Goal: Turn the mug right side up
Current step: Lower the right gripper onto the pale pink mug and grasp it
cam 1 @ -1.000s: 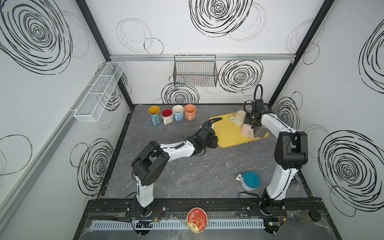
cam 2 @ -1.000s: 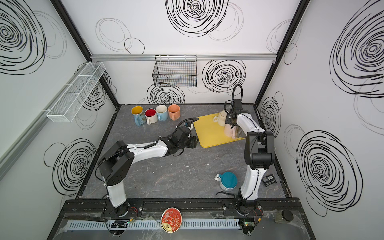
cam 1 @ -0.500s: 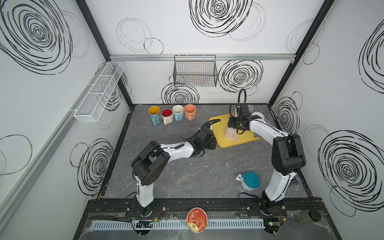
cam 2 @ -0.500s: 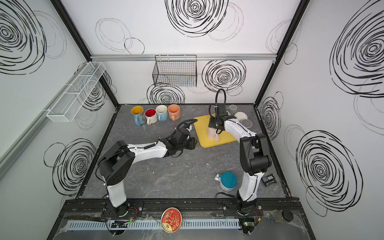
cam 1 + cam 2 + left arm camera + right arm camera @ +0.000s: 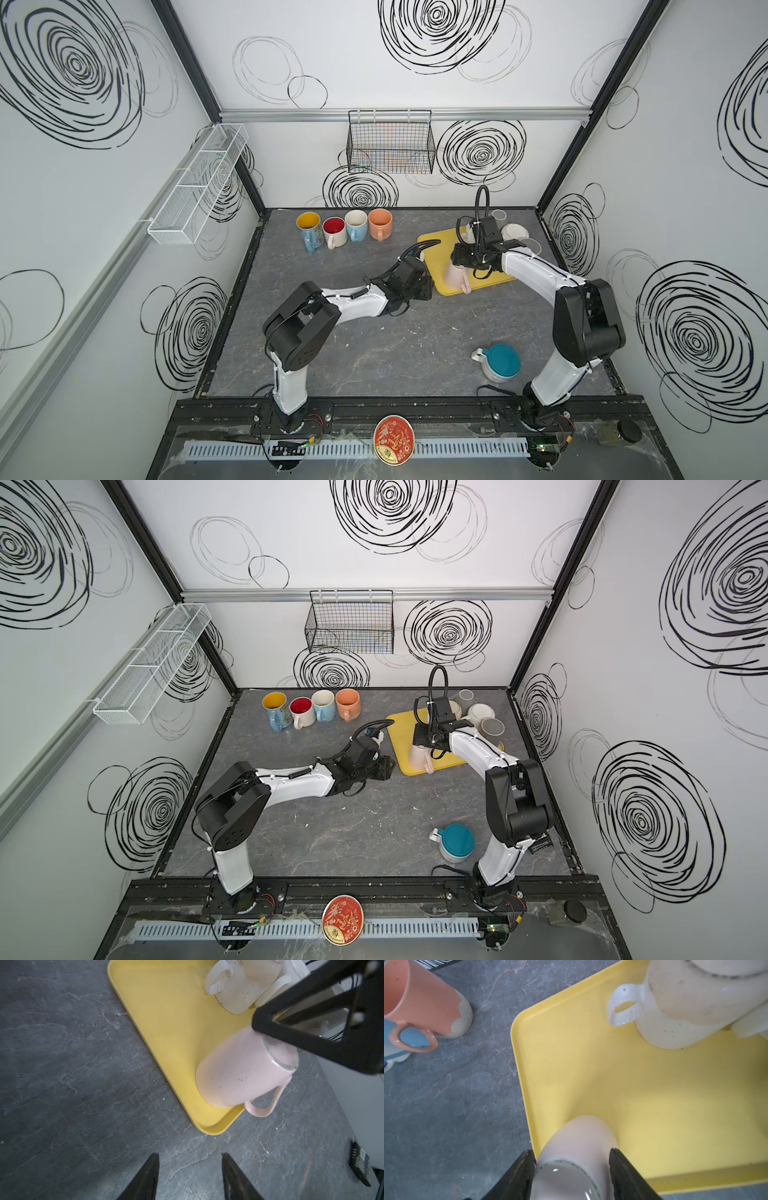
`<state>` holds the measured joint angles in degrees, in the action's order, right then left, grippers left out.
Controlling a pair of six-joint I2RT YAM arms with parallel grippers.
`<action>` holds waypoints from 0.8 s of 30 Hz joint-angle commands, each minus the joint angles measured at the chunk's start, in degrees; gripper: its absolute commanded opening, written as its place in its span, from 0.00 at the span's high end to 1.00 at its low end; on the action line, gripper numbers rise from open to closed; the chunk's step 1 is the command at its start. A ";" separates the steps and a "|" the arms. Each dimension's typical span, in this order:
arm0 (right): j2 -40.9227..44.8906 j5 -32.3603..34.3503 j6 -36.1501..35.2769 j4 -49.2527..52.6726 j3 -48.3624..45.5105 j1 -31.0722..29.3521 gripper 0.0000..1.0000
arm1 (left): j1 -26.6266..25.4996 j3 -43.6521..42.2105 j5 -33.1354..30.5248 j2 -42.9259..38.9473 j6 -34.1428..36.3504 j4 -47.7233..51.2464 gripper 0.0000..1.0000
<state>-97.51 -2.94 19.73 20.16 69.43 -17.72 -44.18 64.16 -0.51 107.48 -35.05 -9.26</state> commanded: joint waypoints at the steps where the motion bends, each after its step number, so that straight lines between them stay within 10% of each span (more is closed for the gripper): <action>1: 2.58 1.54 -3.02 2.45 -2.60 0.26 0.38 | 0.06 0.83 0.94 1.59 -1.06 -3.03 0.48; 24: 17.99 -8.91 -1.81 -4.93 -14.57 5.46 0.34 | -0.13 -1.23 1.49 1.69 -2.31 -4.87 0.48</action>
<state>-81.41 -10.57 17.76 17.15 58.00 -13.56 -44.25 64.01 0.64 108.79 -37.10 -11.92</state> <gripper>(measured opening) 0.656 0.516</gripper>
